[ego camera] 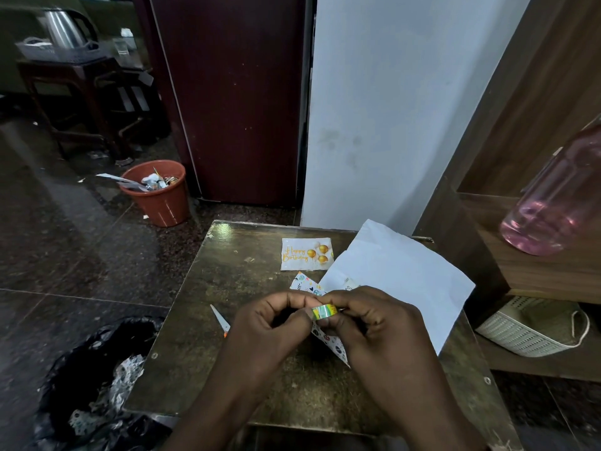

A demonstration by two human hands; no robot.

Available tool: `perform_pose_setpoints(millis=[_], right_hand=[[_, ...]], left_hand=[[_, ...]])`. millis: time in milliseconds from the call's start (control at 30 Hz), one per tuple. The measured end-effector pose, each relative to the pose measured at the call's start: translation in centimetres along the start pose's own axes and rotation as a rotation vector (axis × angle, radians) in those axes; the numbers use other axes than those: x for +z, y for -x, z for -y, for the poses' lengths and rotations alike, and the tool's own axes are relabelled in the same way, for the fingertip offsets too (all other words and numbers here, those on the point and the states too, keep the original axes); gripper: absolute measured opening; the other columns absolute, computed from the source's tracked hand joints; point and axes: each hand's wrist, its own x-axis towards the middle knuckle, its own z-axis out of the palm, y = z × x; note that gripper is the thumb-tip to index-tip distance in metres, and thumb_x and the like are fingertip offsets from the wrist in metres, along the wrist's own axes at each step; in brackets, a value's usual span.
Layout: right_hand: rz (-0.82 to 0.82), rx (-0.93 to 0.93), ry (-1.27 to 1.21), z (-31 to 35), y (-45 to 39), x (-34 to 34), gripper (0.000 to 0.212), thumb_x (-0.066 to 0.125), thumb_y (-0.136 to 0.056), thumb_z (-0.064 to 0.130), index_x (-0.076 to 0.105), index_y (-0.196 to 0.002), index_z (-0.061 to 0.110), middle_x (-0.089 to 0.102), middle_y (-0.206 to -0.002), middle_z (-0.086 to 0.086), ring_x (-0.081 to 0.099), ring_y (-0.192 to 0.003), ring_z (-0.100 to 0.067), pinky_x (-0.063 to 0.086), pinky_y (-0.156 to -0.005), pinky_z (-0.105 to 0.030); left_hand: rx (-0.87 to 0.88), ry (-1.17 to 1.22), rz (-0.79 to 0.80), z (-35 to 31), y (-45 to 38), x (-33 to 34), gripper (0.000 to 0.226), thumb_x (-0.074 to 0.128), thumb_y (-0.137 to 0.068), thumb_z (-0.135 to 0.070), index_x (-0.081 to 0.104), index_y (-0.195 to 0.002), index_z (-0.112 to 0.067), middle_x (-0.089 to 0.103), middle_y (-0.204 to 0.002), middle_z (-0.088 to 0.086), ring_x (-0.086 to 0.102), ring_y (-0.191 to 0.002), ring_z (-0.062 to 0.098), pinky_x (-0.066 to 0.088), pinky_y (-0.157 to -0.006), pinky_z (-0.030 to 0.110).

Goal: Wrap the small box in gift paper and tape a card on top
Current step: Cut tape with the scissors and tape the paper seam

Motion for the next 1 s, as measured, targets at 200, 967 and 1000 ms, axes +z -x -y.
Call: perform_pose_setpoints(millis=[200,967,1000], right_hand=[[0.01,0.025,-0.05,0.06,0.0,0.12,0.034,0.078,-0.083,0.004,0.081,-0.094,0.036,0.073,-0.086,0.022,0.069,-0.087,0.001,0.05,-0.074,-0.013],[-0.05,0.018,0.004,0.16,0.31,0.51,0.044,0.076,-0.081,-0.001,0.075,-0.098,0.04,0.071,-0.086,0.023,0.068,-0.083,0.002,0.051,-0.072,-0.016],[-0.057,0.019,0.008,0.06,0.3,0.54,0.042,0.076,-0.081,-0.002,0.077,-0.097,0.038,0.071,-0.087,0.023,0.067,-0.083,0.003,0.05,-0.072,-0.014]], left_hand=[[-0.015,-0.018,0.003,0.15,-0.08,-0.12,0.015,0.069,-0.078,-0.022,0.081,-0.085,-0.019,0.077,-0.081,0.007,0.069,-0.077,0.013,0.054,-0.079,0.032],[-0.016,-0.091,-0.058,-0.6,0.54,0.53,0.028,0.066,-0.089,0.002,0.084,-0.084,-0.018,0.071,-0.062,-0.003,0.047,-0.047,-0.003,0.037,-0.051,0.013],[-0.014,-0.095,-0.067,-0.62,0.58,0.61,0.029,0.066,-0.089,0.002,0.084,-0.083,-0.02,0.069,-0.06,-0.003,0.044,-0.047,-0.001,0.036,-0.051,0.015]])
